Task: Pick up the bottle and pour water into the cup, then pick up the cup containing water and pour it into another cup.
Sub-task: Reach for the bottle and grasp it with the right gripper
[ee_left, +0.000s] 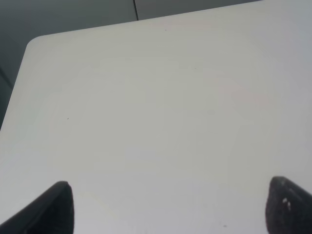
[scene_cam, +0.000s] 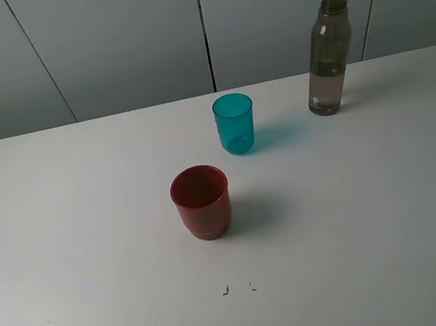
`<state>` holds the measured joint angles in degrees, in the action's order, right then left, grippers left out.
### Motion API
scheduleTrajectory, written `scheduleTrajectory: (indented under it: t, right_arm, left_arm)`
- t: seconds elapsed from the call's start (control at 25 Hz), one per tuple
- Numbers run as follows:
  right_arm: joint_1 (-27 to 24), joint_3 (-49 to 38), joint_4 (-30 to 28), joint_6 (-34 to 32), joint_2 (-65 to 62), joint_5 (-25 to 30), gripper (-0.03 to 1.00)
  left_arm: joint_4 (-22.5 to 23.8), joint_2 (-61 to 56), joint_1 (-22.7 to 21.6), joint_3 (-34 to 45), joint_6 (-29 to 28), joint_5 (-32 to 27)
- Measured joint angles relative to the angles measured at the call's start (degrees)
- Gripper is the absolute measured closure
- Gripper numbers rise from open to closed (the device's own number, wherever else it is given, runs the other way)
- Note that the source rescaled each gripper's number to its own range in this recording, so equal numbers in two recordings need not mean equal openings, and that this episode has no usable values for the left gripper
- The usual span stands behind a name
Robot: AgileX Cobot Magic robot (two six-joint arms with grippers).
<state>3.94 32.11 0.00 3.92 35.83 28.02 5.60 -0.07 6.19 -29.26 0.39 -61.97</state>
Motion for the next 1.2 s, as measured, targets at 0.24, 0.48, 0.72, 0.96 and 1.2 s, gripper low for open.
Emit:
scheduleTrajectory:
  t: [0.24, 0.48, 0.72, 0.96, 1.2]
  right_arm:
    - [0.0, -3.2, 3.9, 3.9, 20.9, -15.5, -0.03]
    - [2.0, -3.3, 3.2, 4.2, 40.7, -34.6, -0.03]
    - [3.4, -3.3, -3.6, 0.3, 57.8, -49.5, -0.03]
    - [3.4, -1.9, -7.2, -4.5, 70.6, -68.7, -0.03]
    - [1.2, 5.3, -7.1, -6.3, 77.5, -70.8, -0.03]
  left_arm:
    - [0.0, 0.0, 0.0, 0.0, 0.0, 0.0]
    - [0.0, 0.0, 0.0, 0.0, 0.0, 0.0]
    - [0.0, 0.0, 0.0, 0.0, -0.4, 0.0]
    - [0.0, 0.0, 0.0, 0.0, -0.4, 0.0]
    - [0.0, 0.0, 0.0, 0.0, -0.4, 0.0]
